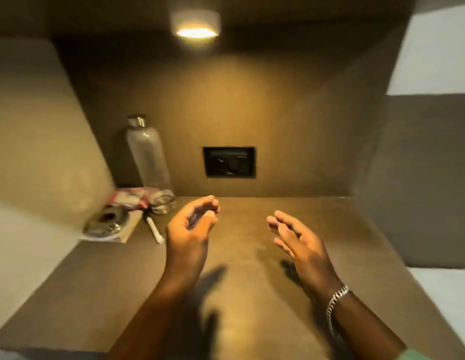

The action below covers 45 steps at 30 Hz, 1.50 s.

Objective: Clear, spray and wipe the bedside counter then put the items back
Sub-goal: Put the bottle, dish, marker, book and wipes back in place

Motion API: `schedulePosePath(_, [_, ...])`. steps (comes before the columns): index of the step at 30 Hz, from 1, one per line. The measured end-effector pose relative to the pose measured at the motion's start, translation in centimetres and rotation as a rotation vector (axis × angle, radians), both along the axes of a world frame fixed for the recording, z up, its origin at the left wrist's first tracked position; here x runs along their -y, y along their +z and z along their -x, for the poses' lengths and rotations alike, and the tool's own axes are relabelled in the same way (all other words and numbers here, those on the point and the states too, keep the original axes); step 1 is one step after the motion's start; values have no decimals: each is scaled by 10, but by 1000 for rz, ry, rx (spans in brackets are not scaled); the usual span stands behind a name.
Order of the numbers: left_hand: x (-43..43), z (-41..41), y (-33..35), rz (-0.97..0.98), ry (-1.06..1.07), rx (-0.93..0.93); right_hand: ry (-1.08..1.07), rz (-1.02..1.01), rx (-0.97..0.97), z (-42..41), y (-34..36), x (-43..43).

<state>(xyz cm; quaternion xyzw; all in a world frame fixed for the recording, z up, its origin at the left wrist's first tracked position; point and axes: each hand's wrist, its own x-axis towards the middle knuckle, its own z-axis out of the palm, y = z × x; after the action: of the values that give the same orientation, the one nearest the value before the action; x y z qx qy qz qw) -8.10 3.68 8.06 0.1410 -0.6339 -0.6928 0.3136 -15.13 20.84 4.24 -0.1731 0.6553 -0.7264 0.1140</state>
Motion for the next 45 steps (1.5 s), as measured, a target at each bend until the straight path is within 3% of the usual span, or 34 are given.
schedulePosePath(3, [105, 8, 18, 22, 114, 15, 85, -43, 35, 22, 14, 106])
schedulePosePath(5, [163, 16, 26, 23, 136, 63, 95, -144, -52, 36, 21, 166])
schedulePosePath(7, [201, 29, 30, 39, 119, 103, 124, -262, -129, 44, 28, 210])
schedulePosePath(11, [250, 51, 19, 190, 75, 269, 118, -337, -91, 56, 45, 273])
schedulePosePath(18, [261, 70, 14, -87, -245, 262, 191, -378, -114, 62, 35, 315])
schedulePosePath(24, [230, 82, 17, -121, -412, 198, 104, -327, -136, 67, 38, 264])
schedulePosePath(29, [161, 110, 23, -144, -608, 194, -19, -232, -190, 79, 45, 176])
schedulePosePath(32, [110, 134, 25, -136, -730, 214, -143, -159, -120, 91, 48, 123])
schedulePosePath(38, [2, 169, 35, -181, -814, 237, -372, -306, -89, 126, 43, 19])
schedulePosePath(45, [-54, 199, 43, -275, -846, 242, -394, -321, -47, 161, 50, -38])
